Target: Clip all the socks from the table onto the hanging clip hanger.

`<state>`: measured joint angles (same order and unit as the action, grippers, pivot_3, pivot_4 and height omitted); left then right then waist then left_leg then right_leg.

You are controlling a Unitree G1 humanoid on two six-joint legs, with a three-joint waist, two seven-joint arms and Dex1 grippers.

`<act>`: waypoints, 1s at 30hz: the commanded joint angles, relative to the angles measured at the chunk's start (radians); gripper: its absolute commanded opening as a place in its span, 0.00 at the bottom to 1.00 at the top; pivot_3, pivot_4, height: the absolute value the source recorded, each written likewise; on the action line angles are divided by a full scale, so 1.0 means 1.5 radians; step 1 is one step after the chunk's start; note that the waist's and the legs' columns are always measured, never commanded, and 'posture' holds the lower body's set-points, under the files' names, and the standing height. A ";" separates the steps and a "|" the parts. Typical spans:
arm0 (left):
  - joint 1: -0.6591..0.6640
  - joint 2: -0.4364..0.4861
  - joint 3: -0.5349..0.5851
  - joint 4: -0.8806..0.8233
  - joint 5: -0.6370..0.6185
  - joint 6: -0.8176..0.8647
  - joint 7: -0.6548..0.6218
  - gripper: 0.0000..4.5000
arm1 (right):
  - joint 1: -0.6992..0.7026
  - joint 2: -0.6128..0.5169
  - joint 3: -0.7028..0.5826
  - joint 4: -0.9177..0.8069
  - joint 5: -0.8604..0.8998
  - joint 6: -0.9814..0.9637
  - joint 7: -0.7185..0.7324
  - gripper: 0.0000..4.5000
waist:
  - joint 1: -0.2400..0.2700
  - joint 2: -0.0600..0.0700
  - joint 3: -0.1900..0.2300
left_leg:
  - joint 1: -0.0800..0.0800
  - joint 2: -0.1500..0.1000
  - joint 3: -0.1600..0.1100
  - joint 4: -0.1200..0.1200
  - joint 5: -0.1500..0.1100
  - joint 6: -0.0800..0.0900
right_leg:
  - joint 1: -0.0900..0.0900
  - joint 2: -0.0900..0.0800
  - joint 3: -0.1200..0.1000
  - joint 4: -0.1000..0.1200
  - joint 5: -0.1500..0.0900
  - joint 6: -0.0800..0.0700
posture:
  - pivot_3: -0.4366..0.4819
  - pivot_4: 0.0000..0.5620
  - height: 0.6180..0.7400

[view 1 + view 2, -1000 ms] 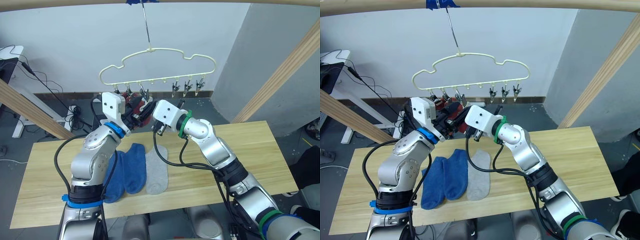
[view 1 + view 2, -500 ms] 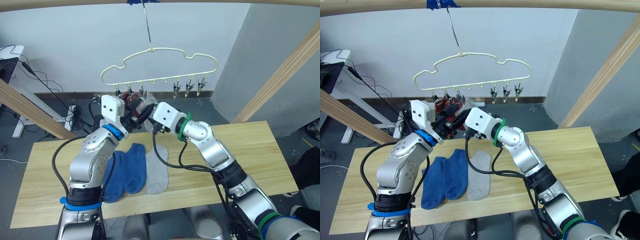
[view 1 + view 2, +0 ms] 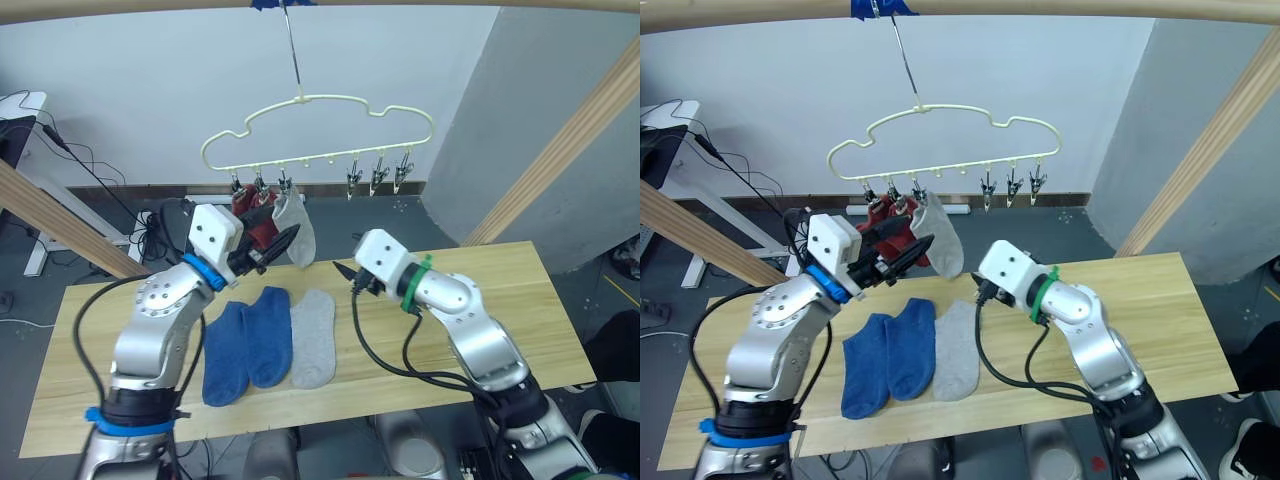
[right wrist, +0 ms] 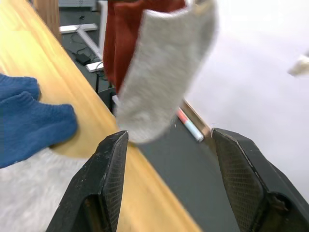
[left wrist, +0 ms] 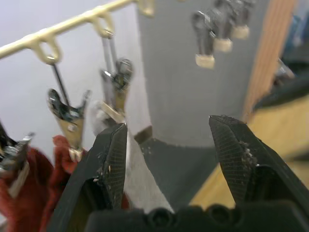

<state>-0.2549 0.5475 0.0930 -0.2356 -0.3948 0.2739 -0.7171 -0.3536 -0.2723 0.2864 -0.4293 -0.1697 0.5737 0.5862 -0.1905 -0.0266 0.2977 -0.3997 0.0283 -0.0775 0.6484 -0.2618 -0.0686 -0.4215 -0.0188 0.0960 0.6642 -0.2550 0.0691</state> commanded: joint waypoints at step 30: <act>-0.027 0.067 -0.013 -0.095 -0.045 0.015 -0.100 0.66 | -0.156 0.173 -0.103 0.018 0.123 0.133 -0.215 0.63 | 0.000 0.000 0.000 | 0.000 0.000 0.000 -0.001 0.000 0.000 | -0.001 0.000 0.000 0.000 0.000 0.000 | 0.26 0.47 1.00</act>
<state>-0.2884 0.6534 0.0736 -0.3546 -0.4622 0.3142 -0.8735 -0.5707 -0.0210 0.1387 -0.3851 -0.0050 0.7924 0.2740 -0.1908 -0.0264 0.2975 -0.4001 0.0284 -0.0772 0.6469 -0.2618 -0.0685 -0.4228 -0.0187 0.0960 0.6641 -0.2550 0.0688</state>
